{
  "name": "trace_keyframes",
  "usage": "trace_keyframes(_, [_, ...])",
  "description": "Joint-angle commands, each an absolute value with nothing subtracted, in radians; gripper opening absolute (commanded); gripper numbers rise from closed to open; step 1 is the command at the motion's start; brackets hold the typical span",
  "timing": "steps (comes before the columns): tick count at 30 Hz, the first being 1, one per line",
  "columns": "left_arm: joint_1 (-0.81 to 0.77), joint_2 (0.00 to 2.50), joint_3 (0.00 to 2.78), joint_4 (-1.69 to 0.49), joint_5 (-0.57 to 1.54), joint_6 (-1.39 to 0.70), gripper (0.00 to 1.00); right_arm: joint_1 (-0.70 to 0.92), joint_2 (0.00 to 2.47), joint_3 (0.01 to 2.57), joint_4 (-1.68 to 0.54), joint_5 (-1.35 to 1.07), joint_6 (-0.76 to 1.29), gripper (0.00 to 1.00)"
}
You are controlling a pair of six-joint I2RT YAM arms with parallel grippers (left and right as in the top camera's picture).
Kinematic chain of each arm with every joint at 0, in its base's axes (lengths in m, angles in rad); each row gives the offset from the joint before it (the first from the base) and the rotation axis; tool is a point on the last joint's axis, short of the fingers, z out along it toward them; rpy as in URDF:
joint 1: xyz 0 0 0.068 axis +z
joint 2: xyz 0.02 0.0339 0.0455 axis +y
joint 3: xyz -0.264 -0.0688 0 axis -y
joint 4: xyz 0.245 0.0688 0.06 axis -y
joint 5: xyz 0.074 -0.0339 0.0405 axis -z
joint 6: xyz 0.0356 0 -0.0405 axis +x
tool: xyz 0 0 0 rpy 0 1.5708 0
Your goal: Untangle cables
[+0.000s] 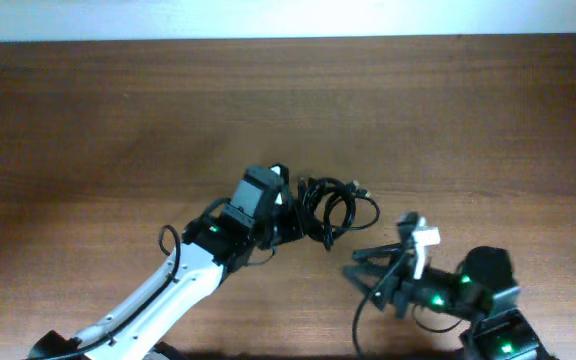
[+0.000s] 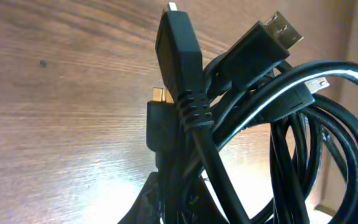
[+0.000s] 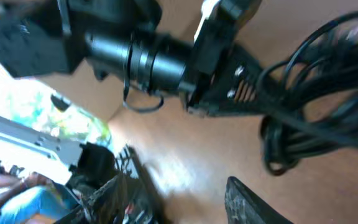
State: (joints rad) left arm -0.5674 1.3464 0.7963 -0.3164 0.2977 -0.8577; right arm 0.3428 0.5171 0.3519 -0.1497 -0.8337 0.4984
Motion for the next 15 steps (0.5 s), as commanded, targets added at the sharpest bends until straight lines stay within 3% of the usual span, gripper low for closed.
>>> trace_keyframes(1, [-0.573, 1.336, 0.8, -0.335, 0.234, -0.905, 0.0, 0.569, 0.672, 0.416, -0.154, -0.461, 0.471, 0.5])
trace_keyframes(3, [-0.572, 1.336, 0.8, -0.347, 0.234, -0.904, 0.0, 0.633, 0.81, 0.477, -0.171, -0.339, 0.471, 0.5])
trace_keyframes(7, [-0.5, 1.335, 0.8, -0.51, 0.233, -0.693, 0.0, 0.635, 1.061, 0.628, -0.175, -0.302, 0.467, 0.5])
trace_keyframes(15, [-0.488, 1.335, 0.8, -0.427, 0.402, -0.578, 0.0, 0.635, 1.243, 0.657, -0.114, -0.353, 0.541, 0.5])
